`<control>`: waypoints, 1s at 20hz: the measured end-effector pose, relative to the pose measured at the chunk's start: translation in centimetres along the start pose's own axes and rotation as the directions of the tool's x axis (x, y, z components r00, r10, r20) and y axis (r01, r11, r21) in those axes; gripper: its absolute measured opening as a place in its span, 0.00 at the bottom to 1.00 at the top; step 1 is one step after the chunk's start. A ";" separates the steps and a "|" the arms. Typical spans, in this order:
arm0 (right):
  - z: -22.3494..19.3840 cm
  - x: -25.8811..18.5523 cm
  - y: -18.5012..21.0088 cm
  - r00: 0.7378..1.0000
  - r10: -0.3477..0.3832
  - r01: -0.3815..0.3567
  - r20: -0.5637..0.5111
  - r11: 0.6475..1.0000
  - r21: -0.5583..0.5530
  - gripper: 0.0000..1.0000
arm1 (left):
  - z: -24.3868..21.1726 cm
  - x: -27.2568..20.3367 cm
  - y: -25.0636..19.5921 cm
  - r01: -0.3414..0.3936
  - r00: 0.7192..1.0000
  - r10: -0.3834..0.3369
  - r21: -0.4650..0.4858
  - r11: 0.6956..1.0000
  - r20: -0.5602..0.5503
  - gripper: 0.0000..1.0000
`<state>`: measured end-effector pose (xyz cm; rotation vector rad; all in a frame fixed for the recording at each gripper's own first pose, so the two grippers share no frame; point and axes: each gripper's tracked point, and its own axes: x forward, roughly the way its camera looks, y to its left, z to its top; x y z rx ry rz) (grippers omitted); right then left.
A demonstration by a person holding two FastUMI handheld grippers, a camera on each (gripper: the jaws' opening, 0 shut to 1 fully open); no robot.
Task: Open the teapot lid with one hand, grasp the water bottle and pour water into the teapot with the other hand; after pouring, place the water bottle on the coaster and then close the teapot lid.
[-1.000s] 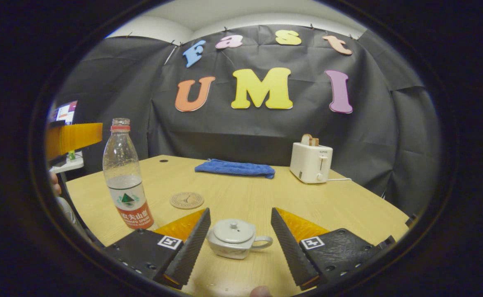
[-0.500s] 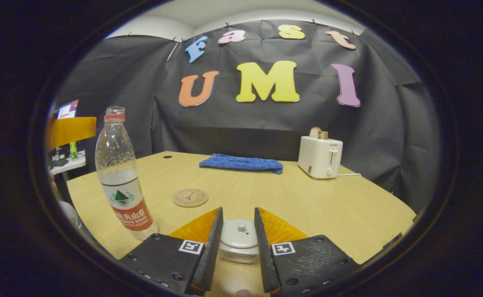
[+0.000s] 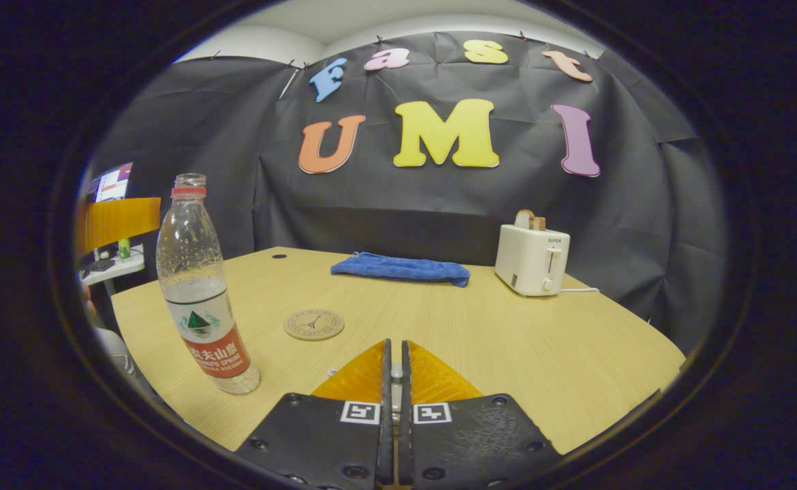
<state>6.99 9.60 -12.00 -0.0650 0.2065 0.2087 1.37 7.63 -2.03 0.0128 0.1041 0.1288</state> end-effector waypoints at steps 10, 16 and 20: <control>2.8 -0.9 0.1 0.997 0.019 -0.016 0.074 0.999 -0.042 0.00 | -0.6 0.5 0.4 0.019 1.000 -0.019 -0.003 1.000 -0.016 0.98; 5.4 -2.2 -1.1 0.994 0.043 -0.040 0.104 0.999 -0.030 0.00 | -2.4 -0.1 -1.3 0.086 0.995 -0.088 -0.048 0.995 -0.042 0.99; 4.8 -2.5 -1.8 0.994 0.050 -0.050 0.102 0.999 0.002 0.00 | -5.4 -1.5 -1.6 0.117 0.988 -0.122 -0.062 0.991 -0.099 0.99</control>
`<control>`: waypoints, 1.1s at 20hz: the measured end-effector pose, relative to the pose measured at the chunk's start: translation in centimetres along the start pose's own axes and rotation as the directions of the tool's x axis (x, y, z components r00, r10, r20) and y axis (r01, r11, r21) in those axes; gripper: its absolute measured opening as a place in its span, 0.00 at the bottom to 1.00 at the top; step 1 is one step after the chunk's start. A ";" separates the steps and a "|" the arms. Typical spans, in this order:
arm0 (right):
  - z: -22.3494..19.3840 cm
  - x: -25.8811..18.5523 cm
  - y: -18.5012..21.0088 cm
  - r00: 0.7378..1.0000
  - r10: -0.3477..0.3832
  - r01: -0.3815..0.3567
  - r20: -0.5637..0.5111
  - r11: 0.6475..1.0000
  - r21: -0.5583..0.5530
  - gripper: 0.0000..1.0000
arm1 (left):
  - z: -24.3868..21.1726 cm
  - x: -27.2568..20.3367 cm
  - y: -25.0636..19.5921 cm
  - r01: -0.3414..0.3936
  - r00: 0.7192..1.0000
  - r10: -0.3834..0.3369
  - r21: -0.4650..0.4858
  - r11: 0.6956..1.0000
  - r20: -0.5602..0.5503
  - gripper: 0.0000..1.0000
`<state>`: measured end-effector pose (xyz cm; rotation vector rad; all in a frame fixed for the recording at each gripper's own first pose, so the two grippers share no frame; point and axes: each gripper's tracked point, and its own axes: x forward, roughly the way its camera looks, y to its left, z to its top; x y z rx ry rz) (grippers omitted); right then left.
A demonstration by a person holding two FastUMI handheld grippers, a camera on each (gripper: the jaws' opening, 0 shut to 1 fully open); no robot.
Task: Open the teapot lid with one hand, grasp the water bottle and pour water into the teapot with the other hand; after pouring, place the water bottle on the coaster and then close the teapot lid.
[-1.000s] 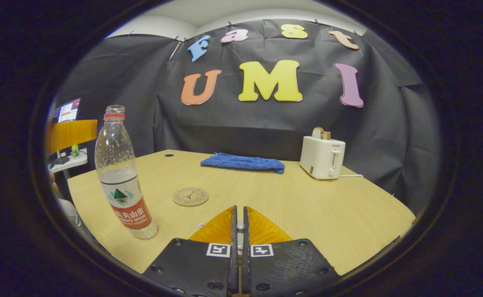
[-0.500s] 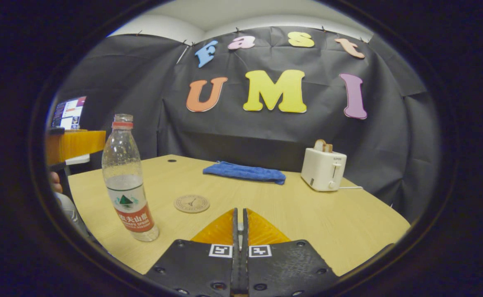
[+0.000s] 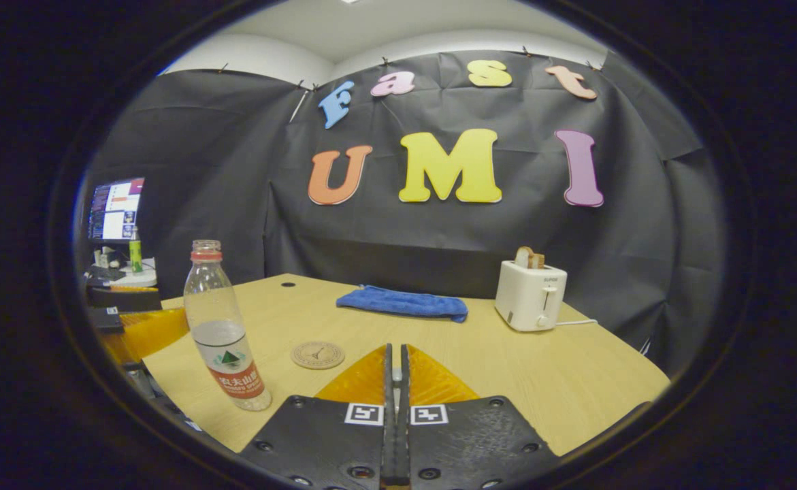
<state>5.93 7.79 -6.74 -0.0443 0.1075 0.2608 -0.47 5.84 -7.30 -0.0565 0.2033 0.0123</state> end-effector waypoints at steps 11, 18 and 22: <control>0.5 -1.6 -1.0 1.000 0.014 -0.014 0.011 1.000 0.001 0.00 | -1.6 -0.2 -3.8 0.084 0.996 -0.084 -0.023 0.996 -0.025 0.99; 0.0 -2.1 -2.3 1.000 0.006 -0.006 -0.003 1.000 -0.002 0.00 | -4.2 2.4 -4.7 0.072 0.993 -0.073 -0.006 0.997 -0.093 0.99; -0.4 -2.0 -3.1 1.000 0.000 0.000 -0.016 1.000 0.016 0.00 | -5.8 3.5 -4.6 0.072 0.987 -0.073 -0.012 0.997 -0.143 0.99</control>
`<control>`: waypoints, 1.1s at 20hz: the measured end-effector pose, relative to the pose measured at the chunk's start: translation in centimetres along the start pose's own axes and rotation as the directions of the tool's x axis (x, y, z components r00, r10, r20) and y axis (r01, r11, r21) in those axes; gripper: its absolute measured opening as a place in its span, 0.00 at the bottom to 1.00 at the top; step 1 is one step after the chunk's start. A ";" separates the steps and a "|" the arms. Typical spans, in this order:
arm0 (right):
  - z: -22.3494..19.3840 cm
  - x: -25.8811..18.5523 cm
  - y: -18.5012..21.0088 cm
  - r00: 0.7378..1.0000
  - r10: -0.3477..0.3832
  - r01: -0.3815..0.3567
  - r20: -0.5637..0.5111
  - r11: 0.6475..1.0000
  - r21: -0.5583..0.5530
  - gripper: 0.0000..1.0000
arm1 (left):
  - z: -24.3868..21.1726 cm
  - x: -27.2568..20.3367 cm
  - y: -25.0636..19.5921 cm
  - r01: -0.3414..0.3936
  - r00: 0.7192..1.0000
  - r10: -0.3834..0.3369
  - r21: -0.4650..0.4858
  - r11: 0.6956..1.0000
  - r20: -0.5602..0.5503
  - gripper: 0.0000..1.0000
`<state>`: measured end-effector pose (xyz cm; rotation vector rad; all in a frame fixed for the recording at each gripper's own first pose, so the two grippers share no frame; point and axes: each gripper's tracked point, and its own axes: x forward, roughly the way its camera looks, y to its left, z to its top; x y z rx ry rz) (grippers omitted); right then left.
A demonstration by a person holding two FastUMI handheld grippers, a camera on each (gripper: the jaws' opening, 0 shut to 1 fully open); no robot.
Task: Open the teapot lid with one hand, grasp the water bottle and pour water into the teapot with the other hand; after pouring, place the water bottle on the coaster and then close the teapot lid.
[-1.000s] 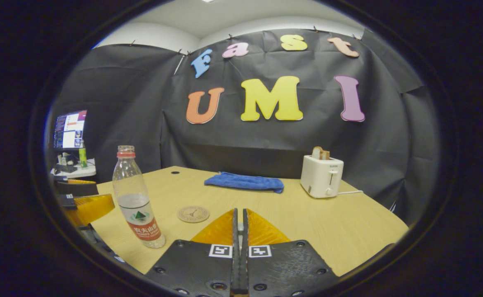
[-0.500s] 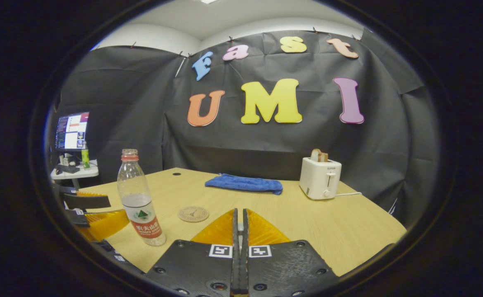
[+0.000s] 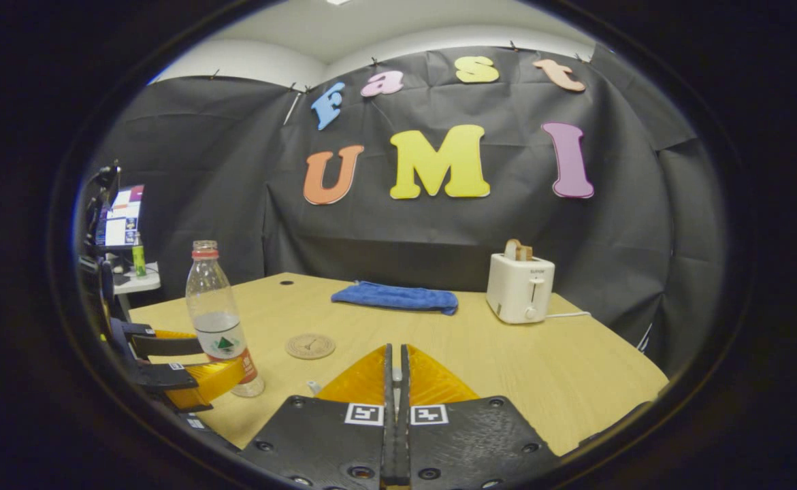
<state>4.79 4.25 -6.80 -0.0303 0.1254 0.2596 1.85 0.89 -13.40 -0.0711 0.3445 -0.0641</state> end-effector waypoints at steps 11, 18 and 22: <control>-0.9 -0.7 -1.3 1.000 0.002 -0.002 -0.023 1.000 0.013 0.00 | -0.6 0.7 0.6 -0.036 0.999 0.037 0.044 0.998 -0.030 0.76; -0.8 -1.9 -3.0 1.000 -0.003 0.003 -0.020 1.000 0.019 0.00 | 2.9 -0.3 3.0 -0.140 0.990 0.129 0.358 0.923 0.053 0.73; -0.8 -2.6 -3.9 1.000 -0.004 0.004 -0.021 1.000 0.014 0.00 | 3.7 -0.8 4.4 -0.194 0.980 0.180 0.549 0.813 0.080 0.72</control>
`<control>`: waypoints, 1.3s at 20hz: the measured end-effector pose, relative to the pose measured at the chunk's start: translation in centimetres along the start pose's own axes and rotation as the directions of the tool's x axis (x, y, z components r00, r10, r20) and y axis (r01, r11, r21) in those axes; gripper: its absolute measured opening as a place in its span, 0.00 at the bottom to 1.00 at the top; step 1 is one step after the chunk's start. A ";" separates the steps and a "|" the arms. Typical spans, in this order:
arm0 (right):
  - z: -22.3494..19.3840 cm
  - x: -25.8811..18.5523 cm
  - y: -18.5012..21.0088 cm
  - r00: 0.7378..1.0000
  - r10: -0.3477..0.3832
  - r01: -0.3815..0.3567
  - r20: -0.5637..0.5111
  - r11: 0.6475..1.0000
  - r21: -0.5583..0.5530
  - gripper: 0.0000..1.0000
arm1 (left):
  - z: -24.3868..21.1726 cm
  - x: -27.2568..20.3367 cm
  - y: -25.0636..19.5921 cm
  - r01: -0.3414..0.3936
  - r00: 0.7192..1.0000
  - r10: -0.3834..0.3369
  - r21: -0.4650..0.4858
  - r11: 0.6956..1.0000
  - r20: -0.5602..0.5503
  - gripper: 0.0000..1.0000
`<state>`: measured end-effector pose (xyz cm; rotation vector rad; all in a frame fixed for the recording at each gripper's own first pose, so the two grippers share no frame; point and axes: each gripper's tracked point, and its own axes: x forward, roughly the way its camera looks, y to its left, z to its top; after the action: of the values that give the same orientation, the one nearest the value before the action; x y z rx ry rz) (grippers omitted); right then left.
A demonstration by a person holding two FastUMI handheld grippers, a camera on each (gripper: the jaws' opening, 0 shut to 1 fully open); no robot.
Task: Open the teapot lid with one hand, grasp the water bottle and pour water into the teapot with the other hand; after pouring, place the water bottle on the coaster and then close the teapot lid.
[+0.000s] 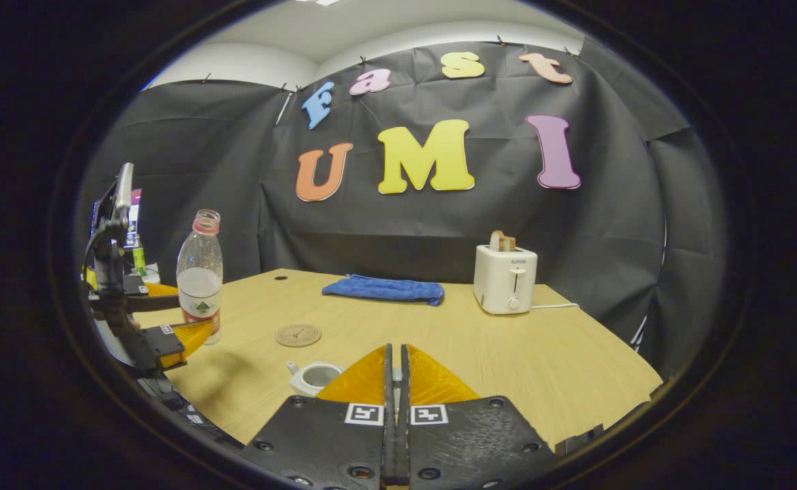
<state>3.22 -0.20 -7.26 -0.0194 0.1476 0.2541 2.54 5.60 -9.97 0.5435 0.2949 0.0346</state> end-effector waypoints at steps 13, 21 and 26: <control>-0.9 -1.6 -2.8 1.000 -0.005 0.005 -0.013 1.000 -0.001 0.00 | 0.4 0.9 0.4 -0.055 0.998 0.043 0.649 0.759 0.035 0.72; -1.9 -2.1 -4.4 0.999 -0.024 0.024 -0.024 1.000 0.012 0.00 | 1.7 1.5 -0.8 -0.043 0.999 0.001 0.826 0.562 0.052 0.72; -2.3 -2.3 -4.8 0.999 -0.028 0.028 -0.027 0.999 0.020 0.00 | 2.1 1.9 -1.1 -0.043 0.999 -0.002 0.885 0.465 0.049 0.76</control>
<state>1.92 -5.46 -9.18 -0.0048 0.1760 0.2243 4.96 3.78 -9.33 1.6248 0.2449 -0.1235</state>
